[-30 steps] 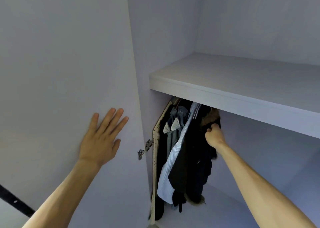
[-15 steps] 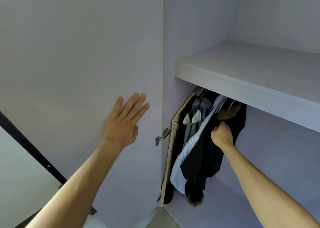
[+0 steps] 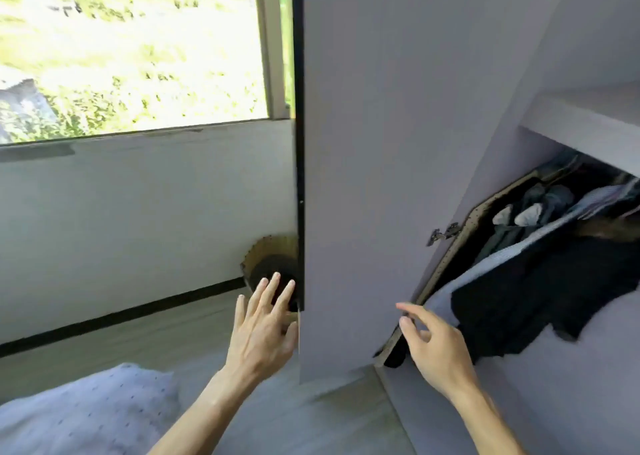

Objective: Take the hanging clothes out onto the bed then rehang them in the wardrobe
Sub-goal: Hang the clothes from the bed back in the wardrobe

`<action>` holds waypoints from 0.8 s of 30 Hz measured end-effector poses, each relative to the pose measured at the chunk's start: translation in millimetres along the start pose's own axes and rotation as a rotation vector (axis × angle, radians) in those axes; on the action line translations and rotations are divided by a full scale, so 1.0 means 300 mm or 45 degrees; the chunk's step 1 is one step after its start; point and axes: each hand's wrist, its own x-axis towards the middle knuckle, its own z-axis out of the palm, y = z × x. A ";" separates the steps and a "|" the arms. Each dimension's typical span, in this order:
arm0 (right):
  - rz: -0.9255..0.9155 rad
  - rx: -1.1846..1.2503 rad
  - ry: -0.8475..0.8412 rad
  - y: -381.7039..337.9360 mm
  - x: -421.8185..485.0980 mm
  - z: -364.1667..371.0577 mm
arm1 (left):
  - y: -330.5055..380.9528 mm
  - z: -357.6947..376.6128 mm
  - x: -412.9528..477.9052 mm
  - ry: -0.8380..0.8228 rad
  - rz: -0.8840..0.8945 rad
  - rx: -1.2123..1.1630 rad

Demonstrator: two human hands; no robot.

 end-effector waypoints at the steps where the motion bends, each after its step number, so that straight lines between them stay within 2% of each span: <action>1: -0.096 -0.065 -0.060 -0.042 -0.033 0.088 | -0.082 -0.004 -0.111 -0.035 -0.110 0.006; 6: -0.565 -0.279 -0.423 -0.250 -0.249 0.527 | -0.436 -0.055 -0.697 -0.237 -0.766 0.034; 10: -0.855 -0.383 -0.833 -0.392 -0.478 0.813 | -0.561 -0.104 -1.182 -0.290 -1.250 -0.017; 14: -1.145 -0.470 -1.183 -0.494 -0.683 1.016 | -0.559 -0.124 -1.552 -0.243 -1.570 -0.111; 18: -1.411 -0.563 -1.485 -0.607 -0.864 1.127 | -0.477 -0.130 -1.794 -0.130 -1.842 -0.112; 24: -1.749 -0.648 -1.731 -0.709 -1.006 1.206 | -0.350 -0.079 -1.944 0.052 -2.166 -0.220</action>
